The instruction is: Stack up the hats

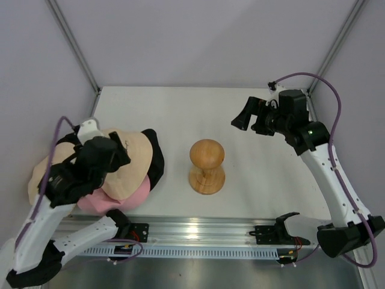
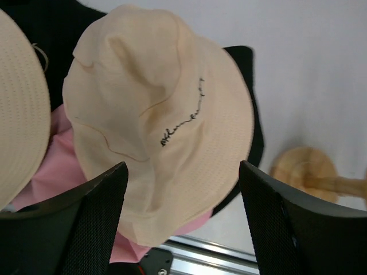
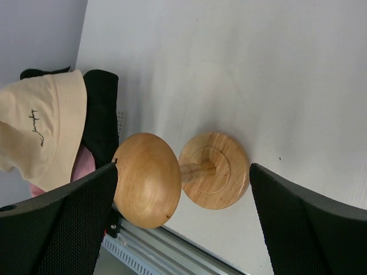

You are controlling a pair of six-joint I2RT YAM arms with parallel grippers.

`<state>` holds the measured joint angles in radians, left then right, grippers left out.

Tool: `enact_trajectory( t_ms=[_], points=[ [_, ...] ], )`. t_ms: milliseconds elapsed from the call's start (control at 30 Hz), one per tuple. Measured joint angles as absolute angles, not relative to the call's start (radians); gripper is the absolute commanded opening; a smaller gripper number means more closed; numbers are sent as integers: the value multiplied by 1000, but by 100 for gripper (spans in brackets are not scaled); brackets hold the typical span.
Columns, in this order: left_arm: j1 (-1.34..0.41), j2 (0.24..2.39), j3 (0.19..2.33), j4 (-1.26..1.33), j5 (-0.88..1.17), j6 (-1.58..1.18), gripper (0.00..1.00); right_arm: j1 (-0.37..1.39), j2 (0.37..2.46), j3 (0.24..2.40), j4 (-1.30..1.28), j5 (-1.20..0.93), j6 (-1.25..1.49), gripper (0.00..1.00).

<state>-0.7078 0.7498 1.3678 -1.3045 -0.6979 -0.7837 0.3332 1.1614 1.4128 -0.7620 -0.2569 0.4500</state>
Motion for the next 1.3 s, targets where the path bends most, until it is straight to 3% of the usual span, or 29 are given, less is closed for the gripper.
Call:
enact_trajectory(
  t_ms=[167,400,633,700,767,800,833,867,1067,1300],
  points=[
    [-558,899,1297,-1304,-665,-685,76,333,1250,1416,-740,-310,435,100],
    [-449,910,1284,-1297,-635,-582,75,333,1250,1416,-705,-365,432,100],
    [-411,909,1236,-1264,-646,-549,44,333,1259,1416,-661,-416,441,100],
    [-398,904,1201,-1254,-648,-548,40,333,1263,1416,-646,-433,455,100],
    [-390,894,1171,-1240,-646,-545,31,334,1267,1416,-614,-459,477,100],
    [-387,884,1158,-1230,-645,-540,26,336,1271,1416,-595,-470,487,100],
    [-383,872,1147,-1216,-641,-536,4,339,1274,1416,-577,-478,499,100],
    [-380,859,1140,-1205,-640,-535,1,344,1279,1416,-566,-482,504,100],
    [-371,800,1179,-1201,-623,-503,1,393,1312,1416,-524,-487,535,100],
    [-370,822,1551,-1216,-493,-415,1,413,1313,1400,-481,-484,579,100]
  ],
)
